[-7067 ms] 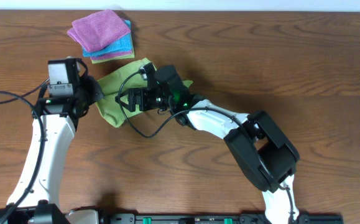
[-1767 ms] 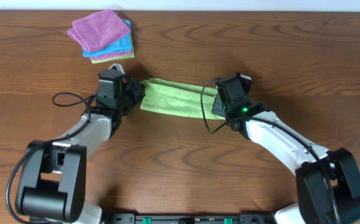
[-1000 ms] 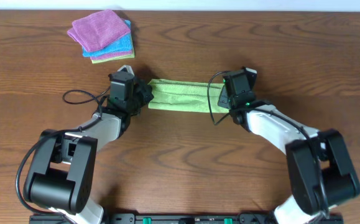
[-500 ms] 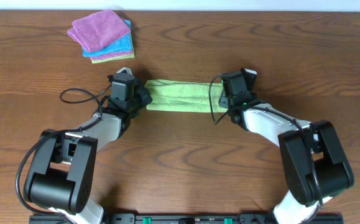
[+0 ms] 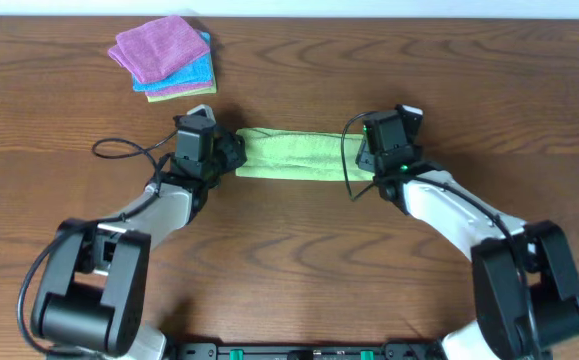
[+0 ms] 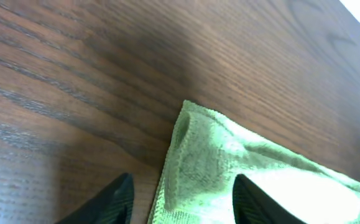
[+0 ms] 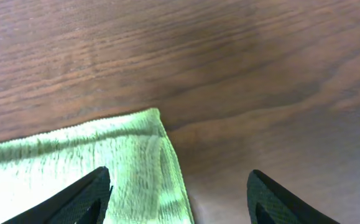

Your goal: Fold the cloth

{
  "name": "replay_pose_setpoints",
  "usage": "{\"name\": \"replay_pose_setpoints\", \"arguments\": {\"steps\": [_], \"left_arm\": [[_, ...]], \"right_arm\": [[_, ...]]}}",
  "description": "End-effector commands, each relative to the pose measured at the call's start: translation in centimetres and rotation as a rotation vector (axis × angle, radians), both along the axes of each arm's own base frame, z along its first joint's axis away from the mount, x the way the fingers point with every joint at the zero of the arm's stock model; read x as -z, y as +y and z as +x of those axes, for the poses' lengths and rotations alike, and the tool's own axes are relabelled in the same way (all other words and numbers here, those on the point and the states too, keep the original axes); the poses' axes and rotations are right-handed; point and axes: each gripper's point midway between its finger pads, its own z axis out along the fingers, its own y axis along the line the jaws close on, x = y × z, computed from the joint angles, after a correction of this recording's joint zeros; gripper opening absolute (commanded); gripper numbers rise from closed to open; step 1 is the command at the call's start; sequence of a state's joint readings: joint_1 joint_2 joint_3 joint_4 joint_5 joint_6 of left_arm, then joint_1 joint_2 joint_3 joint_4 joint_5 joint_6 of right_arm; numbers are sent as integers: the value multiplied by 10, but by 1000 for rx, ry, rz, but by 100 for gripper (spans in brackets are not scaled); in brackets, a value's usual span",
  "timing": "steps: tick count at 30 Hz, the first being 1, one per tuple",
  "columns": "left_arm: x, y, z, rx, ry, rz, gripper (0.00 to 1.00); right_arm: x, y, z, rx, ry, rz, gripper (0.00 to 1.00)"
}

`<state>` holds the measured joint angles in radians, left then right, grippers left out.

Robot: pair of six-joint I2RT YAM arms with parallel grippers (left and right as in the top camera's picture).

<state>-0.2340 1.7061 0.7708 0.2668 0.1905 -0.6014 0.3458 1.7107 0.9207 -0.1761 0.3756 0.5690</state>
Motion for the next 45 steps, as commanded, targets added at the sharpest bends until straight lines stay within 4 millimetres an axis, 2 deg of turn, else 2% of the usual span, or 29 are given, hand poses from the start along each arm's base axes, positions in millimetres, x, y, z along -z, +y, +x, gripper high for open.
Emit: {"name": "replay_pose_setpoints", "arguments": {"steps": [1,4,7,12,18,26,31,38,43,45], "left_arm": [[-19,3,1,23,-49,48,56],[-27,6,-3,23,-46,61,59],[-33,0,-5,43,-50,31,61],[-25,-1,-4,38,-32,24,59],[-4,-4,-1,47,0,20,58],[4,-23,12,79,-22,20,57],[19,-36,19,97,9,15,54],[17,-45,25,108,4,3,34],[22,-44,19,109,36,12,34],[27,-41,14,111,63,23,37]], "right_arm": [[-15,-8,-4,39,-19,9,72],[-22,-1,-13,41,1,80,75],[-27,18,-26,23,44,221,80],[-22,35,-43,42,131,374,83],[-15,29,-50,75,166,381,84],[3,0,-58,170,199,403,84],[3,1,-57,165,196,418,84],[4,1,-58,165,198,419,84],[3,1,-57,165,198,420,84],[4,1,-58,165,198,419,84]]}}
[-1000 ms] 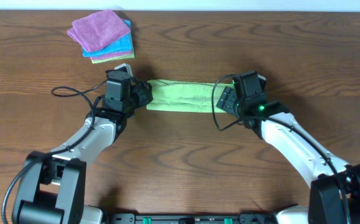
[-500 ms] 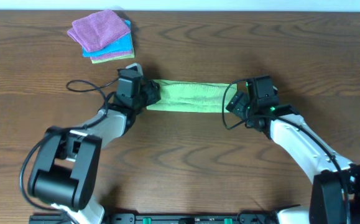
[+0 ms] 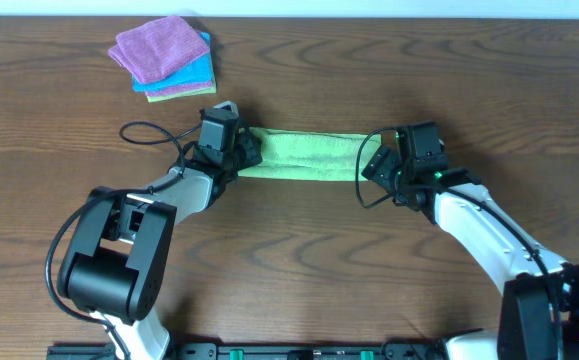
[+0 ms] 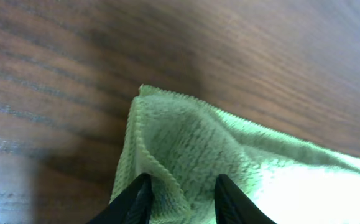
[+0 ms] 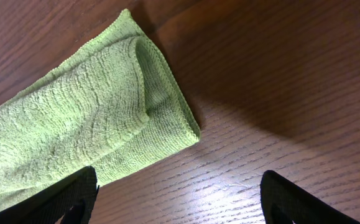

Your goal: Fold the cloth

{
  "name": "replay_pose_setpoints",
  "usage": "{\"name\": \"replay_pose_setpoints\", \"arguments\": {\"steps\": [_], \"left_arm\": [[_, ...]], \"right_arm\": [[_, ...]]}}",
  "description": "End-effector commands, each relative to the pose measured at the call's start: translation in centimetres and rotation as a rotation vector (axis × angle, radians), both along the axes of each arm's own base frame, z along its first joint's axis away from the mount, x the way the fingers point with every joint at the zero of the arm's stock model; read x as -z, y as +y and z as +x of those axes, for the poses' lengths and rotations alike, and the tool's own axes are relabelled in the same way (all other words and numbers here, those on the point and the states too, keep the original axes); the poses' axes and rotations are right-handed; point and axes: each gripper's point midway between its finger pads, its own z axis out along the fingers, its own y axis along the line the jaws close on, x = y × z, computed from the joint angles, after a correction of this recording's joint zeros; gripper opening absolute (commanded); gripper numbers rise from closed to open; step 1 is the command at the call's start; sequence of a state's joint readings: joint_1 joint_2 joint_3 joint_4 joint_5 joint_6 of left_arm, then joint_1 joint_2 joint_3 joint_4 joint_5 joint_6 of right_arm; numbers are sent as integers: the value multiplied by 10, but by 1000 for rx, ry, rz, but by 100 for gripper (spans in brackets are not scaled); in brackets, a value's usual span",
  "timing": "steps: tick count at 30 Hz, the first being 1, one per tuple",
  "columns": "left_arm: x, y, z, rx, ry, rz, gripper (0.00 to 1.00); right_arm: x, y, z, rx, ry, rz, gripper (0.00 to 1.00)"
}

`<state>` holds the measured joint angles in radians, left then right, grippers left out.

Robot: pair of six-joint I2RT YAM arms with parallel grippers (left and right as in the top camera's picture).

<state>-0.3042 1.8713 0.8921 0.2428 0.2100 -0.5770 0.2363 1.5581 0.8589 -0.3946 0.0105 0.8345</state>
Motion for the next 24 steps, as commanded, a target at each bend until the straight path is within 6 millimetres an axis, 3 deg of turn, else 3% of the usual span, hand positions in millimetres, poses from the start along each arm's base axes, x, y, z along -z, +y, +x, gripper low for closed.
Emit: {"name": "replay_pose_setpoints", "arguments": {"steps": [1,5,12,15,20,24], "left_arm": [[-1,-2,1,18,8,12,39],[-10,2,-5,62,-1,55,47],[-72,13,-6,61,-68,69,55],[-88,13,-6,59,-96,61,56],[-78,12,-7,23,-55,31,52],[-47,6,-7,1,17,13,31]], "right_arm": [[0,-2,-2,21,2,11,84],[0,-2,-1,20,2,11,84],[0,0,-2,15,4,22,83],[0,1,-2,12,6,28,83],[0,2,-2,10,7,31,83],[0,2,-2,10,7,31,83]]}}
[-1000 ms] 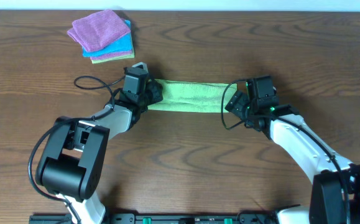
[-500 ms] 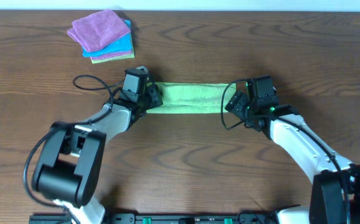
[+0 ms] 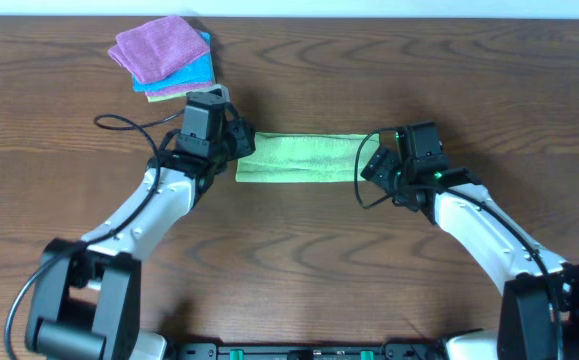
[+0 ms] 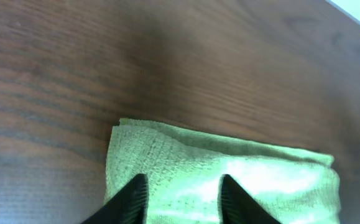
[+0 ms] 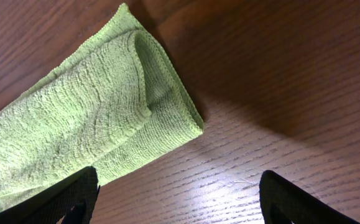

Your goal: Fold the cloth

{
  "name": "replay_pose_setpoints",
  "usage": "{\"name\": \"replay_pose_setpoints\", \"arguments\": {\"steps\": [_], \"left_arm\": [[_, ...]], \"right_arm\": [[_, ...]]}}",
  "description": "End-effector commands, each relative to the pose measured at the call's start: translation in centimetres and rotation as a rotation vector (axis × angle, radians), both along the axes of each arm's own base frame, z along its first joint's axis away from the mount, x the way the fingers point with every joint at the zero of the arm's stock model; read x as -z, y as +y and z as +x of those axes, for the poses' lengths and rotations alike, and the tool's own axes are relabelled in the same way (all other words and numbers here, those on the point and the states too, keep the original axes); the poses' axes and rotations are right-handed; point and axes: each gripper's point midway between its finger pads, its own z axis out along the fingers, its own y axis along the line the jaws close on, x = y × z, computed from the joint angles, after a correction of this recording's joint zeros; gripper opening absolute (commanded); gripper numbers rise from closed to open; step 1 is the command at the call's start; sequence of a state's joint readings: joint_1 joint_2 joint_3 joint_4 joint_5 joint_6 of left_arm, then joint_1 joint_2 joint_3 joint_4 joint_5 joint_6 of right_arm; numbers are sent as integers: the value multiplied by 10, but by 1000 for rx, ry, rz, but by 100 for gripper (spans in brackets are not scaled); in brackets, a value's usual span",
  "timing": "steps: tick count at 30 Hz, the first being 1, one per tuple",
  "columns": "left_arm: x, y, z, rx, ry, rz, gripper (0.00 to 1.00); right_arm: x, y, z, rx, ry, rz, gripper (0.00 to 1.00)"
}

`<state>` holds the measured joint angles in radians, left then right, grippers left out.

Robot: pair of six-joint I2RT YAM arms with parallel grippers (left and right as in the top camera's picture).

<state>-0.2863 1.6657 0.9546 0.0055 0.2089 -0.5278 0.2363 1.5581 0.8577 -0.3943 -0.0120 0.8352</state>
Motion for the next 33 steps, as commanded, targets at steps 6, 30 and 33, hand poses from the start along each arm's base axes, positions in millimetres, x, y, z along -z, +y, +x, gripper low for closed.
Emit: {"name": "replay_pose_setpoints", "arguments": {"steps": [6,30,33], "left_arm": [[59,-17,0,-8,133,-58,11],[88,-12,-15,-29,238,-35,6],[88,-12,-15,-29,240,-35,6]], "right_arm": [[-1,-2,1,20,-7,14,83],[34,15,34,-5,-54,72,76],[41,16,34,4,-42,80,76]]}}
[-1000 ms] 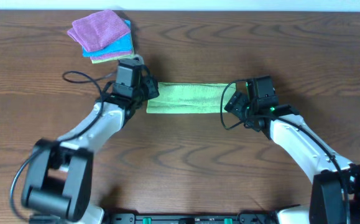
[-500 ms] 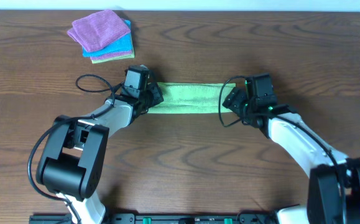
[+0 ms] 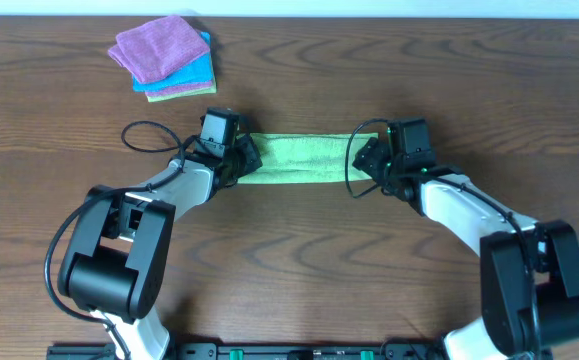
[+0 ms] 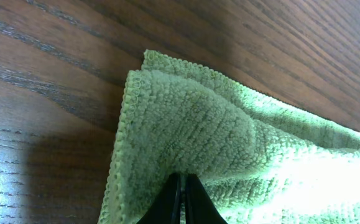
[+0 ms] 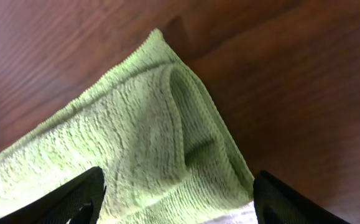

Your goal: Fold the cloth

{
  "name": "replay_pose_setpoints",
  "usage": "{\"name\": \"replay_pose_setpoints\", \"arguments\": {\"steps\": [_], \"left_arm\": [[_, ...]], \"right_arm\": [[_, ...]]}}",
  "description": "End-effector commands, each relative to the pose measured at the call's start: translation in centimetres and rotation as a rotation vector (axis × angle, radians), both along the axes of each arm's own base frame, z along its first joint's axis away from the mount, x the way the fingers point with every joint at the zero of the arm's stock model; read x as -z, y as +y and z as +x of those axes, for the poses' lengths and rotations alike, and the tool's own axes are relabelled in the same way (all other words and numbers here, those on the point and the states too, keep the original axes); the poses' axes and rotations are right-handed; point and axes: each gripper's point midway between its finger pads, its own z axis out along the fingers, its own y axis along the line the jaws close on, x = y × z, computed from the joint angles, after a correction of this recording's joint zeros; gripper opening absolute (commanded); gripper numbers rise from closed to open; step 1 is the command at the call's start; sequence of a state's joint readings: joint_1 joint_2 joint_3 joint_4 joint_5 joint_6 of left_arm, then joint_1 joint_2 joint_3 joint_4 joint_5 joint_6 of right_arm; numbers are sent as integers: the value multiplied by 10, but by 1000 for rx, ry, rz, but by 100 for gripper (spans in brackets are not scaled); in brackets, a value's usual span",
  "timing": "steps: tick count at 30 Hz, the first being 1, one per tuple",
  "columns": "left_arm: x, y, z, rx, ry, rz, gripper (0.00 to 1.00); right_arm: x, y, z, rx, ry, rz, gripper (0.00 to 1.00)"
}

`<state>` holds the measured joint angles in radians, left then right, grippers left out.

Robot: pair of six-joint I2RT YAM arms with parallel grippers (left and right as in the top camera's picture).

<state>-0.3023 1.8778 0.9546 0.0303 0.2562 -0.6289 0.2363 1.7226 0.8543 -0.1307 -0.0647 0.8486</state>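
Note:
A green cloth (image 3: 304,158) lies mid-table as a long folded strip running left to right. My left gripper (image 3: 241,160) is at its left end, the black fingers (image 4: 181,198) pressed together with a ridge of the green cloth (image 4: 217,137) pinched between them. My right gripper (image 3: 366,160) is at the strip's right end, open. Its fingertips (image 5: 86,196) stand wide apart on either side of the cloth's doubled right end (image 5: 180,124), which shows a rolled fold.
A stack of folded cloths (image 3: 164,57), purple on blue on green, sits at the far left of the wooden table (image 3: 289,280). A black cable (image 3: 144,135) loops beside the left arm. The table's far edge runs just behind the stack.
My left gripper was slightly open and higher over the strip's left end; it is now low and shut on that end. The right gripper, still open, is closer over the right end.
Both grippers were open at the two ends of the strip. Then the right one was off beyond the right end while the left narrowed on the left end, then stood higher. Now the left is shut on the cloth and the right straddles the right end.

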Motion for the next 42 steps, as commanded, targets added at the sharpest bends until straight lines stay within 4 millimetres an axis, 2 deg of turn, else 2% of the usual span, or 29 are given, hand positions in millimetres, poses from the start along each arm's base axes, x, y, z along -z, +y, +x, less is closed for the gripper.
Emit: {"name": "replay_pose_setpoints", "arguments": {"steps": [1,8,15,21,22,24,25,26,29,36,38,42], "left_arm": [[4,-1,0,3,15,0,6],[4,-1,0,3,14,0,6],[4,-1,-1,4,15,-2,6],[4,-1,-1,6,16,-3,6],[4,-1,-1,6,16,-3,6],[4,-1,-1,6,16,-3,6],[4,-1,-1,6,16,-3,6],[4,-1,-1,7,16,-3,6],[4,-1,-1,8,14,0,6],[5,1,0,2,14,9,6],[5,1,0,1,13,10,6],[5,1,0,1,13,10,6]], "right_arm": [[16,-1,-5,15,47,12,76],[24,1,-7,6,64,20,73],[15,7,12,-23,-28,25,57],[39,14,14,-44,-12,30,49],[43,15,13,-52,-7,25,43],[46,16,14,-78,-12,10,26],[45,18,15,-103,-28,-2,13],[42,19,18,-130,-48,-14,2],[29,21,23,-160,-92,-25,1],[-29,31,23,-260,-217,-62,1],[-47,40,21,-294,-260,-65,1],[-65,57,16,-338,-306,-57,1]]}}
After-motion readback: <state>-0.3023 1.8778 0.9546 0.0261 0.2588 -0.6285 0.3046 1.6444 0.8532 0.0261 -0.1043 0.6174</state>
